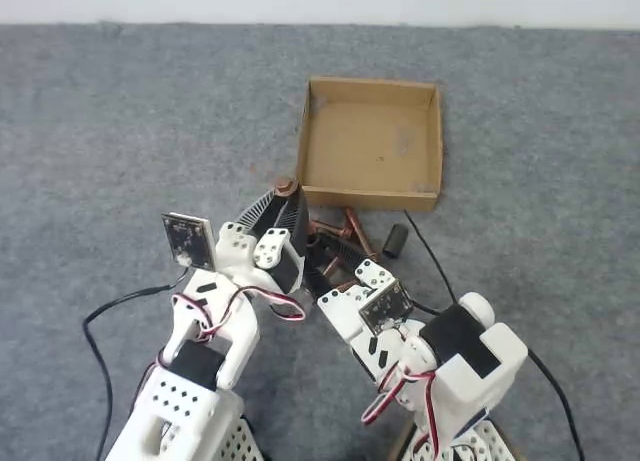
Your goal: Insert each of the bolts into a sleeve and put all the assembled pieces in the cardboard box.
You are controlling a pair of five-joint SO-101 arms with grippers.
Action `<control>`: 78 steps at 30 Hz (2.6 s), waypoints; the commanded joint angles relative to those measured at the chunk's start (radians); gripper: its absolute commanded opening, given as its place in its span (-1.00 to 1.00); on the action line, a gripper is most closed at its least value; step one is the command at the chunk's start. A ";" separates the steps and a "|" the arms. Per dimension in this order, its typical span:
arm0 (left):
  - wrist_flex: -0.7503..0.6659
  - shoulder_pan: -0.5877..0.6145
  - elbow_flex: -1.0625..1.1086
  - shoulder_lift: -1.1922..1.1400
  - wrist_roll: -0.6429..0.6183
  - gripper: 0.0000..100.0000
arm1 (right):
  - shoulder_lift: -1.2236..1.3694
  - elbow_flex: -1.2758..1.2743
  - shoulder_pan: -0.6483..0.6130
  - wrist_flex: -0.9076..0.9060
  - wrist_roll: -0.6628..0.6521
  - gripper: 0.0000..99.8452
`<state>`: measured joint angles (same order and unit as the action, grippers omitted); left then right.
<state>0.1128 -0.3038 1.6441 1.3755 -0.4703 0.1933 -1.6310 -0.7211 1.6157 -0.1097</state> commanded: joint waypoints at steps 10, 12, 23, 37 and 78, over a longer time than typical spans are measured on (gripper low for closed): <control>-0.023 -0.009 -0.041 -0.014 0.015 -0.98 | -0.064 -0.023 -0.010 0.001 0.002 -0.99; -0.021 -0.009 -0.041 -0.014 0.015 -0.98 | -0.064 -0.023 -0.008 0.001 0.002 -0.99; -0.021 -0.009 -0.041 -0.014 0.015 -0.98 | -0.064 -0.017 -0.008 0.001 0.002 -0.99; -0.021 -0.012 -0.041 -0.014 0.015 -0.98 | -0.059 0.000 0.018 -0.001 0.002 -0.99; -0.021 -0.029 -0.041 -0.014 0.015 -0.98 | -0.054 0.026 0.036 -0.001 0.002 -0.99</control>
<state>0.1112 -0.3284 1.6425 1.3709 -0.4595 0.1933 -1.6280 -0.7027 1.6126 -0.1097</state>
